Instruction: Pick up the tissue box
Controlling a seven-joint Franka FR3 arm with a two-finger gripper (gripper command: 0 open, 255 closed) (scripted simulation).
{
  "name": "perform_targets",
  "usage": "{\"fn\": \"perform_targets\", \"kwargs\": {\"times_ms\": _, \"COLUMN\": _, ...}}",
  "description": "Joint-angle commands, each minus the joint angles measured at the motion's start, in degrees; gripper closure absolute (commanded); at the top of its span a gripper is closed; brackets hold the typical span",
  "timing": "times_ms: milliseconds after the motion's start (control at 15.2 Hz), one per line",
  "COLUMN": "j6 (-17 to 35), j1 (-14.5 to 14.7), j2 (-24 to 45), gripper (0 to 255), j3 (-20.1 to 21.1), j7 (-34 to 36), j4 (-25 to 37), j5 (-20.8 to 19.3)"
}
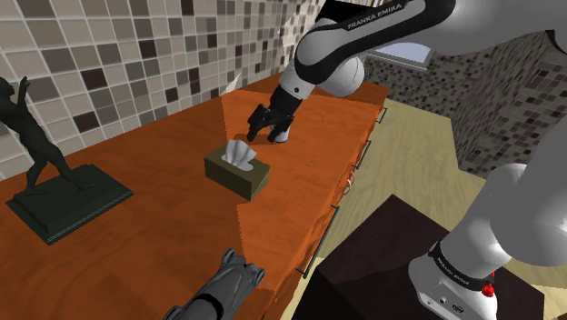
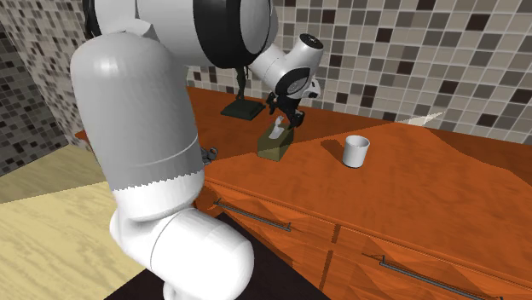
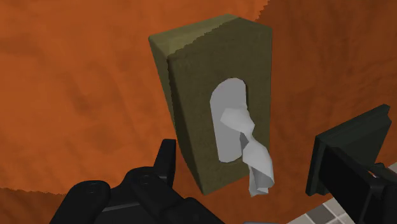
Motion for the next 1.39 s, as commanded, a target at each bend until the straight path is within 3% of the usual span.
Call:
{"fn": "perform_targets", "kwargs": {"times_ms": 0, "j6": 1.9, "j1": 0.4, "j2": 3.3, "gripper": 0, "j3": 0.5, "j7": -1.7, "j4": 3.0, "j5": 2.3}}
{"fn": "perform_targets", "kwargs": {"times_ms": 330, "j6": 5.5, "j1": 1.2, "j2": 12.1, "gripper": 0, "j3": 2.2, "j7": -4.6, "j4": 12.3, "j5": 6.5}}
{"fn": "perform_targets", "kwargs": {"times_ms": 990, "j6": 9.5, "j1": 0.7, "j2": 15.6, "gripper": 0, "j3": 3.5, "j7": -8.9, "j4": 11.4, "j5": 9.9}}
{"fn": "perform_targets", "kwargs": {"times_ms": 1056, "j6": 9.5, "j1": 0.7, "j2": 15.6, "gripper": 255, "j3": 3.5, "j7": -8.9, "j4": 11.3, "j5": 9.9}}
{"fn": "perform_targets", "kwargs": {"times_ms": 1320, "j6": 9.5, "j1": 0.7, "j2": 15.6, "gripper": 255, "j3": 3.5, "j7": -8.9, "j4": 11.3, "j5": 9.9}}
